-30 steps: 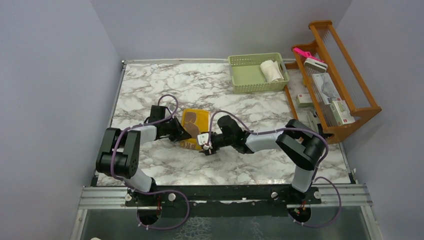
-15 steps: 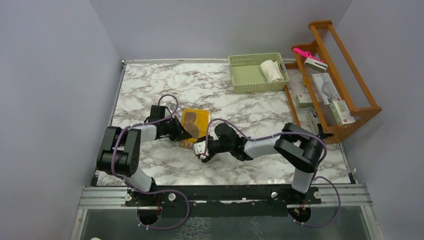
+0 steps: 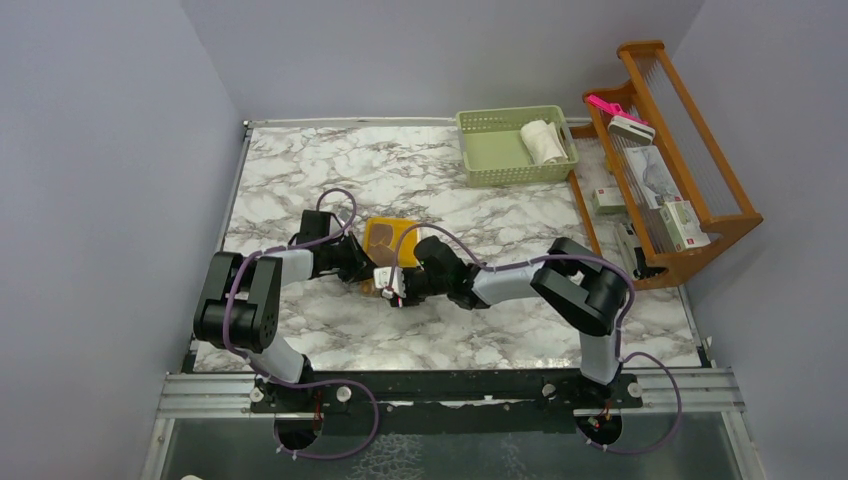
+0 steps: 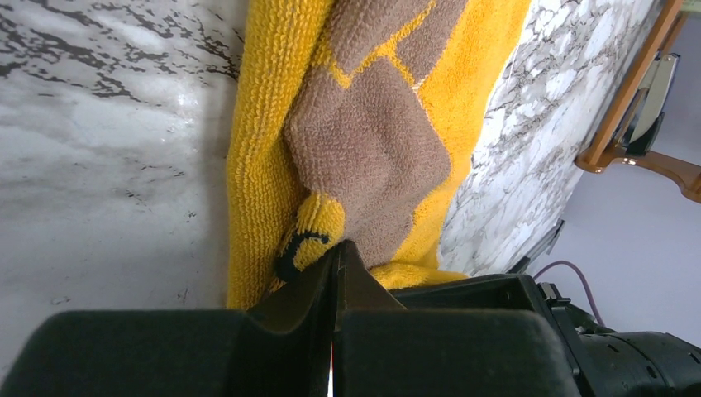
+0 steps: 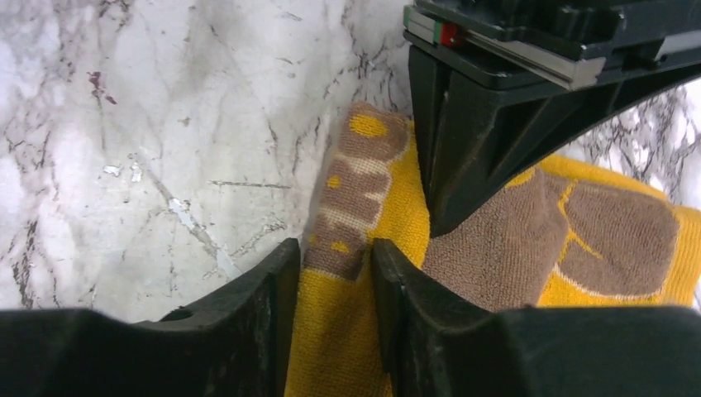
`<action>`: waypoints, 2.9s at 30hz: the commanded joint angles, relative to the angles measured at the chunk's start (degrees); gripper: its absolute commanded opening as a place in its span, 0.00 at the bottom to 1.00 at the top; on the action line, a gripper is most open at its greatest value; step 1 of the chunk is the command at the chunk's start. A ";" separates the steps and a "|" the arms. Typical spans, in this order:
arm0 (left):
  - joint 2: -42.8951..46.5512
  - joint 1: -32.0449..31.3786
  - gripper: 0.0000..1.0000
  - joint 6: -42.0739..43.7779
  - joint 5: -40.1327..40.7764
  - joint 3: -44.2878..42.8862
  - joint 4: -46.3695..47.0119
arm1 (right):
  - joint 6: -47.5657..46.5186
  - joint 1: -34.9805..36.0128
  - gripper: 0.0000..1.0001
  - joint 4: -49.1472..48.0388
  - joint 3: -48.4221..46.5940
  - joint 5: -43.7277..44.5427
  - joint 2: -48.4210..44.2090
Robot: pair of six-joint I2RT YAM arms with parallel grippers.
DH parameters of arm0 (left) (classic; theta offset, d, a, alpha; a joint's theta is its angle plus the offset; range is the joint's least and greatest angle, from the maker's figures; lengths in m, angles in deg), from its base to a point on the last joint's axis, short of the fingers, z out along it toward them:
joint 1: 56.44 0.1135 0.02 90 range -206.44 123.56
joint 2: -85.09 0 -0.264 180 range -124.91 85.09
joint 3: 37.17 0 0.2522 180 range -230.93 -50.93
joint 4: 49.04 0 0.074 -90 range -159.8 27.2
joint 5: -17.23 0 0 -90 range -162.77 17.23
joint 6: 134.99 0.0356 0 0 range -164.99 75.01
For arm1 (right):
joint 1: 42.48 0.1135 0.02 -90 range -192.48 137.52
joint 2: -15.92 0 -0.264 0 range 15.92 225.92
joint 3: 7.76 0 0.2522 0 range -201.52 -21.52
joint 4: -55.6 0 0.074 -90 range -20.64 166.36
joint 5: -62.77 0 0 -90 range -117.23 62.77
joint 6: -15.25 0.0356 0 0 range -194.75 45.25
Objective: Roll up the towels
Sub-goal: Roll the towel at the center of the board.
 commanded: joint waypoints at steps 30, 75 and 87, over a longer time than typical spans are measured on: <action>24.15 10.80 0.35 12.16 -14.81 -9.63 -17.98 | 43.67 -13.68 0.01 32.22 -28.83 -39.58 11.31; 1.43 -2.18 0.24 -1.49 5.15 5.63 12.19 | 57.03 -20.68 0.23 18.44 -32.48 -27.88 17.67; -3.25 -2.17 0.23 0.10 5.48 2.97 10.12 | 14.73 -13.45 0.84 -8.55 6.60 -4.57 -14.50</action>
